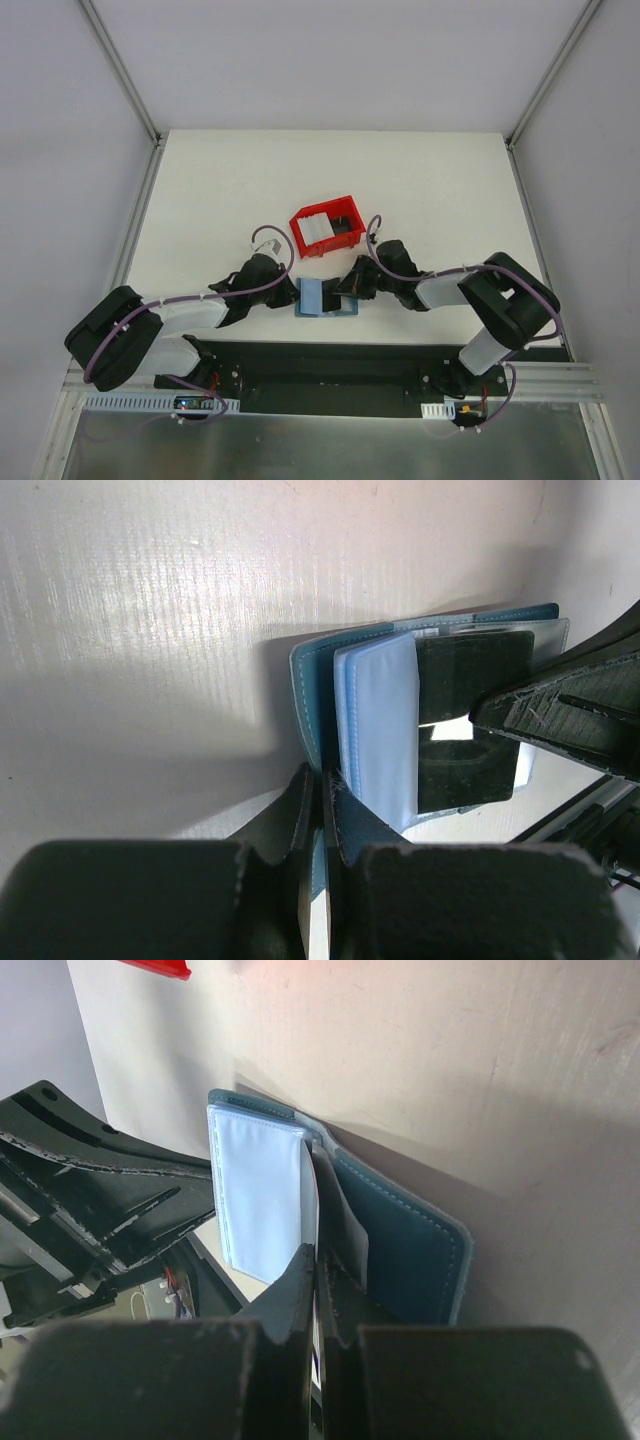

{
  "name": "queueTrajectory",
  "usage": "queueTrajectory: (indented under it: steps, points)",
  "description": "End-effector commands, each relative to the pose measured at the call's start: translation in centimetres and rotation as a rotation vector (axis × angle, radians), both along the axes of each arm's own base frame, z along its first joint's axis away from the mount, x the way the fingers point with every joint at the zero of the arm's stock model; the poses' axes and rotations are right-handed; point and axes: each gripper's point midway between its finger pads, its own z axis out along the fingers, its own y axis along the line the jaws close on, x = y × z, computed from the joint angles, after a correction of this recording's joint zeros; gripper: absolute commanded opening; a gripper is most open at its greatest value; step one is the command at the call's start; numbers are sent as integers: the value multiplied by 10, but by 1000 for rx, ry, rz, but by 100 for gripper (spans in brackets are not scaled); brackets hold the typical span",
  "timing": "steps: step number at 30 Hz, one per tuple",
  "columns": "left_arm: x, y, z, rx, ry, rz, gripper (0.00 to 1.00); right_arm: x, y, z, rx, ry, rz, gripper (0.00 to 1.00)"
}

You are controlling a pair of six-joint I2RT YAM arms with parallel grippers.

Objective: Put the credit cards into the card holder
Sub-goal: Insert the credit card into the card holder.

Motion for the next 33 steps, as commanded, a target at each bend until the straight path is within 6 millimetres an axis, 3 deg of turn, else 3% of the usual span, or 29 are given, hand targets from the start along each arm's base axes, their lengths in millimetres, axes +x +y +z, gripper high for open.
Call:
queueTrajectory:
  steps: [1,5,19,26,33]
  points:
    - [-13,21,-19,87,44,11,0,-2,-6,-11,-88,-4,21,0]
    - [-12,20,-18,86,47,17,0,-10,0,-15,-87,46,9,0]
    - [-10,22,-20,89,57,51,0,-15,-15,-20,-192,88,-96,0]
    - [-10,22,-21,93,61,48,0,-17,-12,-23,-195,100,-83,0]
    - [-8,19,-18,84,53,44,0,-23,5,-26,-160,146,-6,0]
